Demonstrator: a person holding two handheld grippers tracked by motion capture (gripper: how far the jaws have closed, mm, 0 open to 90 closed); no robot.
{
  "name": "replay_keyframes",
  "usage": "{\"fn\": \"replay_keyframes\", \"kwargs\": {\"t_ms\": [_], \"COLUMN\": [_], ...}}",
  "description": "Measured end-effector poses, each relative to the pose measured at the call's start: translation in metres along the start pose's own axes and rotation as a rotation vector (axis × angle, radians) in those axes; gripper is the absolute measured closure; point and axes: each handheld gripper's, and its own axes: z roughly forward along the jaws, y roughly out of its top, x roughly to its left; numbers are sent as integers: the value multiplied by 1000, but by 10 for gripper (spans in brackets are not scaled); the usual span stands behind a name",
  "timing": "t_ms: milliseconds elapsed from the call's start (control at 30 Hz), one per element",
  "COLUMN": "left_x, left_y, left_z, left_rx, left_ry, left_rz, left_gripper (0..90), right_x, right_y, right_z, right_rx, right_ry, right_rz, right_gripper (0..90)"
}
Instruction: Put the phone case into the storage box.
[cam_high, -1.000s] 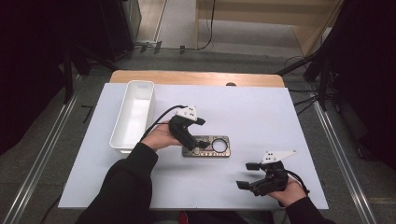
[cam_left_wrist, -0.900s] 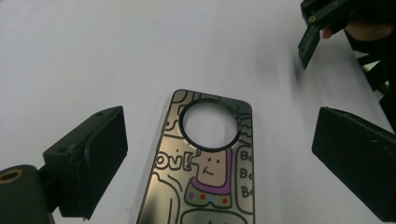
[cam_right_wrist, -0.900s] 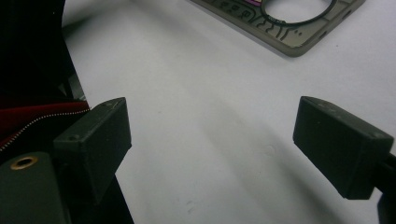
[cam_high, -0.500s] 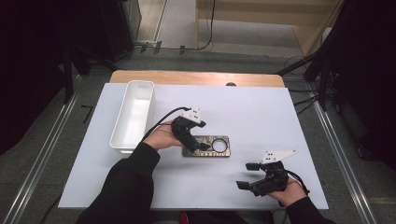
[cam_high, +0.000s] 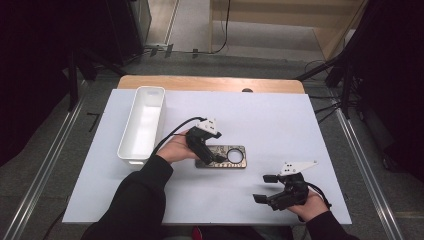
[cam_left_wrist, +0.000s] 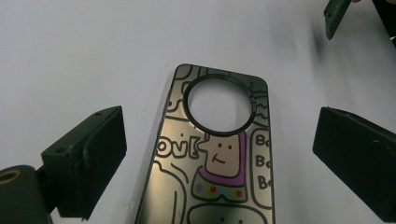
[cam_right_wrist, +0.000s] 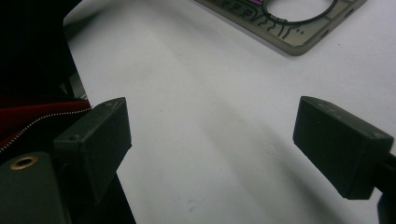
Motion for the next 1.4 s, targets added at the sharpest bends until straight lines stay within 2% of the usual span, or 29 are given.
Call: {"fn": "replay_keyframes", "kwargs": {"t_ms": [267, 367, 500, 667, 1067, 1233, 1400], "left_x": [-1, 0, -1, 0, 3, 4, 4], "left_y": [-6, -9, -10, -13, -18, -24, -26], "left_z": [5, 6, 8, 10, 16, 18, 20], "left_rx": [13, -1, 9, 20, 27, 34, 35], "left_ry": [-9, -20, -7, -9, 1, 14, -1], "left_rz": [-2, -12, 7, 9, -6, 2, 1], "left_gripper": [28, 28, 28, 28, 28, 28, 28], "right_x": [0, 0, 0, -1, -1, -1, -1], "right_y": [2, 3, 4, 4, 4, 4, 4], "right_z": [1, 2, 4, 5, 5, 5, 5], "right_rx": [3, 4, 11, 20, 16, 18, 17], "right_ry": [8, 12, 15, 15, 15, 18, 18], "right_rz": [-8, -12, -10, -18, -19, -19, -19], "right_gripper": [103, 103, 103, 103, 103, 103, 104]}}
